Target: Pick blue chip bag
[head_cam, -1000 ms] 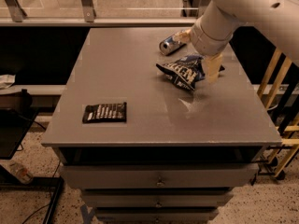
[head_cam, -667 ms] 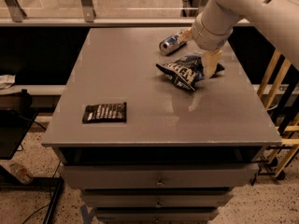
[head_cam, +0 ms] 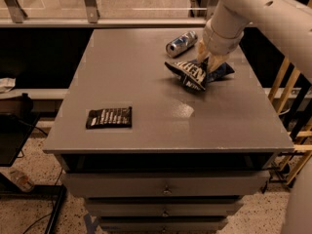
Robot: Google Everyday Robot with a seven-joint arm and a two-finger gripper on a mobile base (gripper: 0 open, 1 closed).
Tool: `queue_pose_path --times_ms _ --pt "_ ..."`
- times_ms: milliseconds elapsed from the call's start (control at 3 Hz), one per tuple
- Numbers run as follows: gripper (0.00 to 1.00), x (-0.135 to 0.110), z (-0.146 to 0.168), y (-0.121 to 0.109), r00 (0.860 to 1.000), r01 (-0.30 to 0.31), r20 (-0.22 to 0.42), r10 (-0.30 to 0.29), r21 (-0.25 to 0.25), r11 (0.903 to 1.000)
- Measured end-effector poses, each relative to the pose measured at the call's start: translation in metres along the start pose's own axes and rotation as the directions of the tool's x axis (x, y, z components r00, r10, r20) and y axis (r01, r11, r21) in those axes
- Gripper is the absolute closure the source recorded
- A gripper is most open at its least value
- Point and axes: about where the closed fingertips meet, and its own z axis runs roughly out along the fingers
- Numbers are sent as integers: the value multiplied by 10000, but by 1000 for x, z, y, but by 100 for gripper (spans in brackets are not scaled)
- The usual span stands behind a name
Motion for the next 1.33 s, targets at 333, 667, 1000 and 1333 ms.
queue_pose_path --times_ms 333,667,1000,1333 --pt "95 8 -24 -7 9999 -150 23 150 258 9996" --pt "100 16 -73 -10 9980 -473 454 442 712 9963" --pt "100 17 -122 -13 9917 -742 1132 602 1234 9896" --pt "100 7 -144 -11 9811 -802 1852 558 1267 9887"
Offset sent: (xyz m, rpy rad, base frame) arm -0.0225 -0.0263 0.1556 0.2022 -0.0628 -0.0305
